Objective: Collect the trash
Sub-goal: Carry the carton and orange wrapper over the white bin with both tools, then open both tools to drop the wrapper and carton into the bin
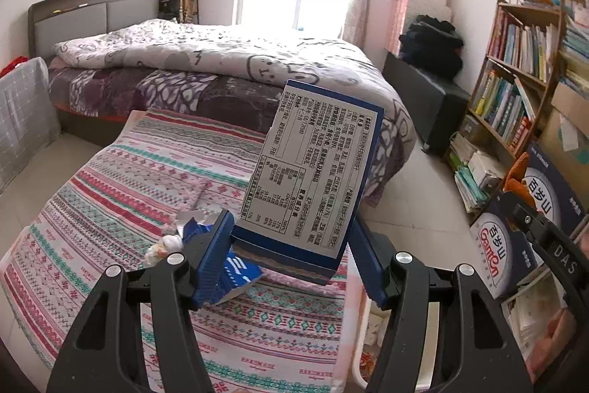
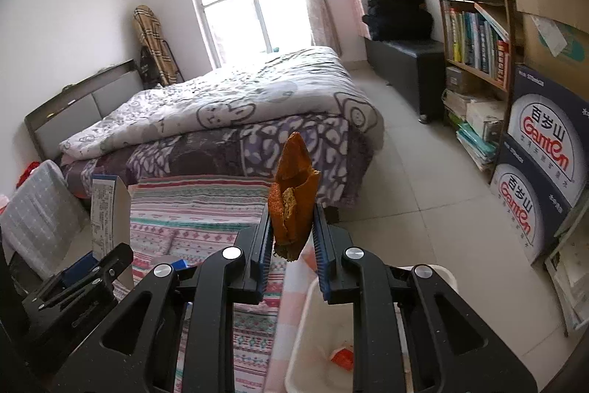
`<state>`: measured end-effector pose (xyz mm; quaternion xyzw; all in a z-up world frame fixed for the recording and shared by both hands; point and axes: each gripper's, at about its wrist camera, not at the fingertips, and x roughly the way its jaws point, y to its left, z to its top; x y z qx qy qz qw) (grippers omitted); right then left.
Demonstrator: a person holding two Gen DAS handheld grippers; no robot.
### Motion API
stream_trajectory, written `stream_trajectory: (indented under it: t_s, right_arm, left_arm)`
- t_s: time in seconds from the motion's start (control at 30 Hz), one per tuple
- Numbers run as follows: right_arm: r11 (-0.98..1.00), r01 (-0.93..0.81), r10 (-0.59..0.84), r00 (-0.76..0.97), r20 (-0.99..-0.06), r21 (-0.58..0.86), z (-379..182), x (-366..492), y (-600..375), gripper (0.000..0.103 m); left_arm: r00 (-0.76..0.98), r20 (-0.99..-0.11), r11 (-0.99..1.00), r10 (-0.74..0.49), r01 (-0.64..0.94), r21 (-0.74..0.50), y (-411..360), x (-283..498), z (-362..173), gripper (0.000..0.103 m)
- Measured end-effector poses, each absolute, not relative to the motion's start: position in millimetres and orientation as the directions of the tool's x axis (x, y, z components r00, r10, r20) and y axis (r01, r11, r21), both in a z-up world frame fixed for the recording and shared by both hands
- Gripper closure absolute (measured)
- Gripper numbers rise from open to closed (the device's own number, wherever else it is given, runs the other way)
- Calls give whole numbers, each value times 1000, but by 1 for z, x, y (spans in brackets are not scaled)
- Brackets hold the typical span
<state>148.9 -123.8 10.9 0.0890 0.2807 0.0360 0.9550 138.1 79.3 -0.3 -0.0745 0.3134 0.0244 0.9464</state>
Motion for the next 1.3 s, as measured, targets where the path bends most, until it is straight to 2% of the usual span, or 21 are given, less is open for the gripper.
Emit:
stream_trajectory:
  t_s: [0.9,0.97,1.03,1.1,1.3]
  right_arm:
    - [983,126,-8,758,-652,134,-18,149,-197,82]
    - [980,138,-11,756,-655,143,-19,148,-204,80]
    - [976,156,-18,755,-656,154,-19,146,-211,74]
    - [971,178,-35,759,-650,157,-18,145,-219,61]
    - [948,255,-78,763,-641,188,-16,140,-244,42]
  left_arm:
    - [747,-649,990,-144,112,-92,-27,151,-29,41]
    - [739,-656,988,-155,124,-93,-34,153,-32,41]
    - [730,-663,986,-166,135,-99,-40,154,-35,41]
    - [717,-673,983,-183,149,-109,-45,155,-39,41]
    - [677,-701,973,-225,194,-126,-63,158,-51,41]
